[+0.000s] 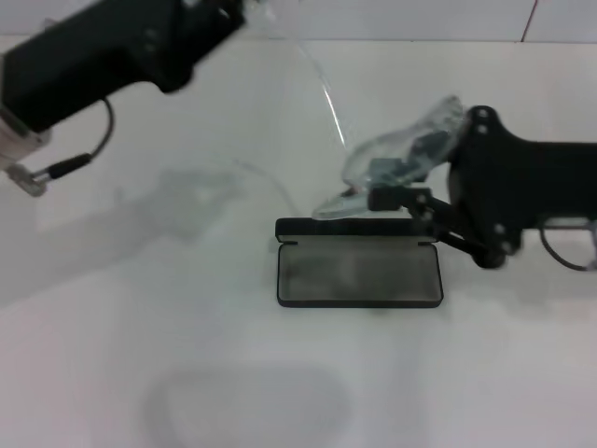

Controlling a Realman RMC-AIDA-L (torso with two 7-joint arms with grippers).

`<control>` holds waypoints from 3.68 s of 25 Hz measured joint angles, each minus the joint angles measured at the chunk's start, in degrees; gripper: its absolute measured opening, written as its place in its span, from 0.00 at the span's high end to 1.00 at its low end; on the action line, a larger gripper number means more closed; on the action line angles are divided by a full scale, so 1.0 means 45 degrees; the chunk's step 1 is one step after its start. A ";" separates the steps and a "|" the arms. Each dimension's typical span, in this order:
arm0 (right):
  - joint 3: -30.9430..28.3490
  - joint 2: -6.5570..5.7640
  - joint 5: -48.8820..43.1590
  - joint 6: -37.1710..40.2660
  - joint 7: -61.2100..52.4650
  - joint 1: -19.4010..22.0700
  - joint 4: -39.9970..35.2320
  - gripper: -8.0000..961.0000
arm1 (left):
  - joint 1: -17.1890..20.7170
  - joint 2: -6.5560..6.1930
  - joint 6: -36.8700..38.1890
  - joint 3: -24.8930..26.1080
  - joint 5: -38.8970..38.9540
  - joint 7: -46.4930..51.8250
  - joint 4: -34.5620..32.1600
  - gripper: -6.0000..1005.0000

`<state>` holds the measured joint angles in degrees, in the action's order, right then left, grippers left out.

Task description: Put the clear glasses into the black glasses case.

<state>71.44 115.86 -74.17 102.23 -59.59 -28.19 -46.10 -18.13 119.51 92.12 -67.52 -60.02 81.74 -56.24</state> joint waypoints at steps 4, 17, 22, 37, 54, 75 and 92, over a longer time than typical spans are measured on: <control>0.0002 -0.0004 0.0741 0.1702 0.1591 0.0265 0.0324 0.88 | -0.0073 0.0026 0.0136 0.0780 0.0200 -0.0199 0.0761 0.81; 0.0004 -0.0027 0.0878 0.3339 0.2641 -0.0687 0.0764 0.88 | -0.1267 0.0016 0.0208 -0.0019 0.0038 -0.0358 0.2109 0.81; 0.0004 -0.0033 0.0799 0.2525 0.2847 -0.1292 0.1320 0.88 | -0.1616 -0.0002 0.0223 -0.0717 -0.0030 -0.0337 0.2070 0.81; -0.0116 -0.0044 0.0847 0.0864 0.3209 -0.1301 0.1772 0.88 | -0.1861 -0.0016 0.0846 -0.0797 -0.0102 -0.0328 0.2028 0.81; -0.1051 -0.0014 0.1035 0.0511 0.3322 -0.1634 0.2625 0.88 | -0.2040 0.0000 0.0918 -0.0959 -0.0415 -0.0312 0.2028 0.81; -0.0884 0.0017 0.1055 0.0670 0.3304 -0.1575 0.2693 0.87 | -0.2020 -0.0016 0.0929 -0.0667 -0.0386 -0.0506 0.2088 0.81; -0.0841 0.0035 0.0994 0.0809 0.3205 -0.1661 0.2916 0.87 | -0.2082 0.0019 0.1059 -0.0762 -0.0298 -0.0567 0.2041 0.81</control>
<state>67.65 116.01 -69.70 105.87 -45.17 -35.66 -32.98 -27.50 119.59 96.89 -70.95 -61.36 79.19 -47.05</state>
